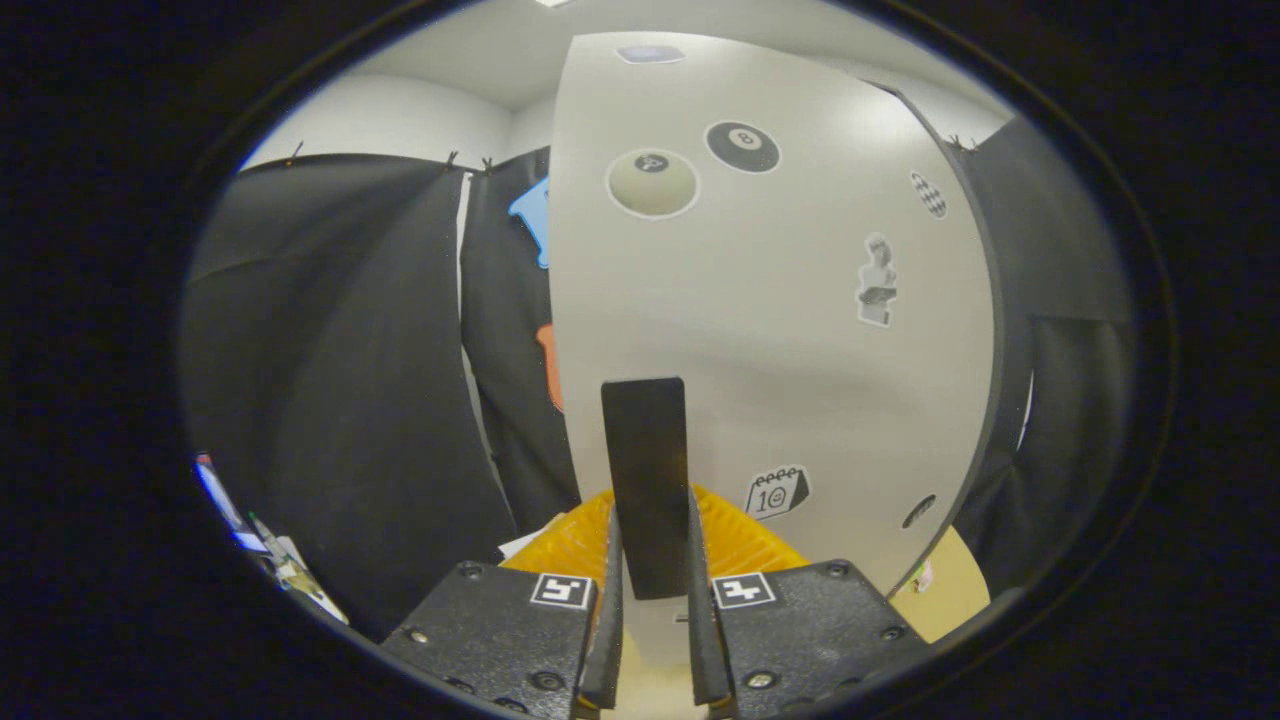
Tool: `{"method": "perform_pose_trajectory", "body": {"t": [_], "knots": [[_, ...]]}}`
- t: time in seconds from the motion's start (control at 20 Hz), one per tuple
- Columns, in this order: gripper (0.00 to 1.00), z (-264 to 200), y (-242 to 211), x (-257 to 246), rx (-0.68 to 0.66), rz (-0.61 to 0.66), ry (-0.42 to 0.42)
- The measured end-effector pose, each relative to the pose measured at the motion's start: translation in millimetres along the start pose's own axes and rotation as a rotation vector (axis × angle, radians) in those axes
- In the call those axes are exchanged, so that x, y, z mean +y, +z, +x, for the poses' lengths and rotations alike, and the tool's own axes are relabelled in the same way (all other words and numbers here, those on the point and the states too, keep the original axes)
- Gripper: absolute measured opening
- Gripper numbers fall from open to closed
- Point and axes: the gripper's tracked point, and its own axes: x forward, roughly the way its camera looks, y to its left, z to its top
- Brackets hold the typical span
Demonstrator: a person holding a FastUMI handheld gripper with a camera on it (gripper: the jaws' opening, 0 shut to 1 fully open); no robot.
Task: Open the shoe cabinet door, grab the shoes and put them into the shoe cabinet, then close the shoe cabinet door.
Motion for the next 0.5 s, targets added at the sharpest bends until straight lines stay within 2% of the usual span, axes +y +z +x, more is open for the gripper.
{"method": "perform_pose_trajectory", "body": {"t": [0.5], "knots": [[0.28,-64.4,-6.7,-37.9,-0.003,0.037,-0.035]]}}
